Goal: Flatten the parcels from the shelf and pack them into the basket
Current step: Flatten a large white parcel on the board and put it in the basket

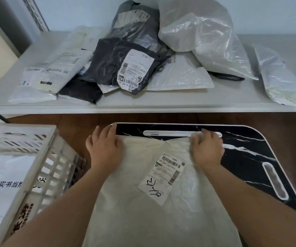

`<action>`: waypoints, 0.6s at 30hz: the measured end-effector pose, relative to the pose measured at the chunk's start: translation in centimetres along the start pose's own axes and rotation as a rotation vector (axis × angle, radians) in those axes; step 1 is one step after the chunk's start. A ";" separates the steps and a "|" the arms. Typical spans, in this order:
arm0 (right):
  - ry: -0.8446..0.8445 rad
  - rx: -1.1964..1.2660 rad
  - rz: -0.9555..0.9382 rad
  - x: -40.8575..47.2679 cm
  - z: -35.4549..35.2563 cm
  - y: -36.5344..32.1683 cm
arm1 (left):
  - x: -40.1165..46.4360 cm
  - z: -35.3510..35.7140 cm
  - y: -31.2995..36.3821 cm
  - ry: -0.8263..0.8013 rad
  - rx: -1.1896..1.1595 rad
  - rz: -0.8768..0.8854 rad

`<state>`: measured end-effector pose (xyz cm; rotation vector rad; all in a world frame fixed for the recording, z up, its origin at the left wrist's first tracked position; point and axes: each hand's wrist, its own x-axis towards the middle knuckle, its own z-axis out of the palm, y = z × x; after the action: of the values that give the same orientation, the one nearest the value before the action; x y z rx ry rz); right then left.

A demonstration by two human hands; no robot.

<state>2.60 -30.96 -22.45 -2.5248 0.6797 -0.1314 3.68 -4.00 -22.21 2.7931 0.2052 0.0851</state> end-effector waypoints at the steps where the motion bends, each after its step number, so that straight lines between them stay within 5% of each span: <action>1: -0.047 0.058 0.156 1.2 -0.2 -0.1 | 0.9 -0.4 0.2 -0.022 0.019 -0.020; 3: -0.150 0.132 0.341 2.8 -0.5 -0.2 | 2.1 -0.9 0.6 -0.120 0.112 -0.007; 5: -0.214 0.123 0.327 3.2 -0.3 -0.4 | 2.6 -0.9 1.0 -0.196 0.178 0.028; 9: -0.114 0.146 0.312 2.7 -0.5 0.0 | 2.4 -1.1 0.7 -0.207 0.255 0.038; 14: -0.128 0.166 0.333 2.4 -1.6 1.7 | 2.2 -1.9 -0.3 -0.281 0.064 0.031; 18: -0.096 0.330 0.324 1.8 -1.4 0.9 | 1.9 -1.5 1.4 -0.437 0.290 0.071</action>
<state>3.45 -33.17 -21.78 -2.0656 0.9333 -0.0052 5.58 -4.49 -20.22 3.0132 0.0088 -0.5757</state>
